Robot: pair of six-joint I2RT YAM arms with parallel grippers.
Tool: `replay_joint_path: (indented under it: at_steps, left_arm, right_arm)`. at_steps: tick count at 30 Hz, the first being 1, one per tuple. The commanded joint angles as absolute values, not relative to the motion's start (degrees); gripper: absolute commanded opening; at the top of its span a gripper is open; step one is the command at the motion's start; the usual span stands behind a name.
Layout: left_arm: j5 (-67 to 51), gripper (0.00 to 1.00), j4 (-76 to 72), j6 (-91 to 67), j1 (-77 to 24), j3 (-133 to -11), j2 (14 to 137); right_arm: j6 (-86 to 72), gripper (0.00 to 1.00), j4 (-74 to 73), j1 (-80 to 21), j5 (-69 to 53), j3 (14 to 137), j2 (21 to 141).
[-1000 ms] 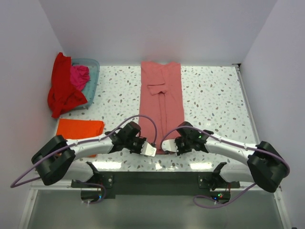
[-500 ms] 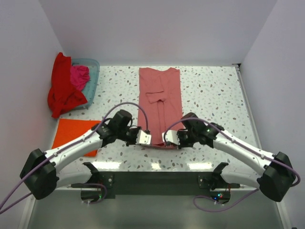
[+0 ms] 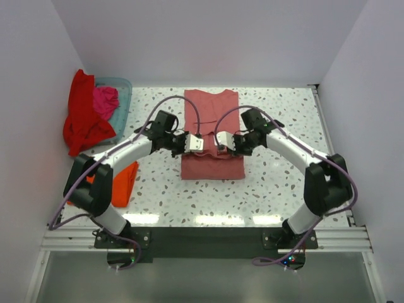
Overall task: Fold and stack the t-shirts
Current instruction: Fold the tshirt
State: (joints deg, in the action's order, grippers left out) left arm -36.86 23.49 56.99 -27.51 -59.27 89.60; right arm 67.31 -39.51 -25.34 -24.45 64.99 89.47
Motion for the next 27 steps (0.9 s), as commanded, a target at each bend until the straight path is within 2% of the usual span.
replay_joint_path:
  at_steps: [1,7,14,23,24,25,27]
  left_arm:
    - [-38.76,0.00,21.89,60.73,-24.97,-66.70,95.17]
    - [-38.50,0.00,21.53,61.08,-22.50,-78.64,105.81]
    - [-38.06,0.00,22.59,62.49,-20.92,-86.74,115.39]
    - [-36.92,0.00,22.41,62.75,-19.69,-89.47,119.18]
    - [-36.39,0.00,21.98,62.32,-19.69,-89.47,119.35]
    - [-35.34,0.00,21.71,61.79,-19.69,-89.47,119.44]
    - [-32.80,0.27,19.53,59.00,-19.51,-89.21,119.36]
  right_arm:
    - [74.00,0.00,-39.99,-22.77,-29.27,73.11,95.96]
    - [77.07,0.00,-41.22,-19.52,-30.50,83.92,107.55]
    - [77.70,0.00,-42.54,-17.32,-30.23,96.13,117.59]
    - [79.01,0.00,-43.68,-17.05,-29.53,99.58,121.81]
    - [78.49,0.03,-42.55,-17.05,-29.01,99.23,121.82]
    - [77.70,0.20,-41.58,-17.05,-28.74,98.97,121.73]
    - [73.77,0.37,-38.43,-16.96,-26.99,98.96,121.38]
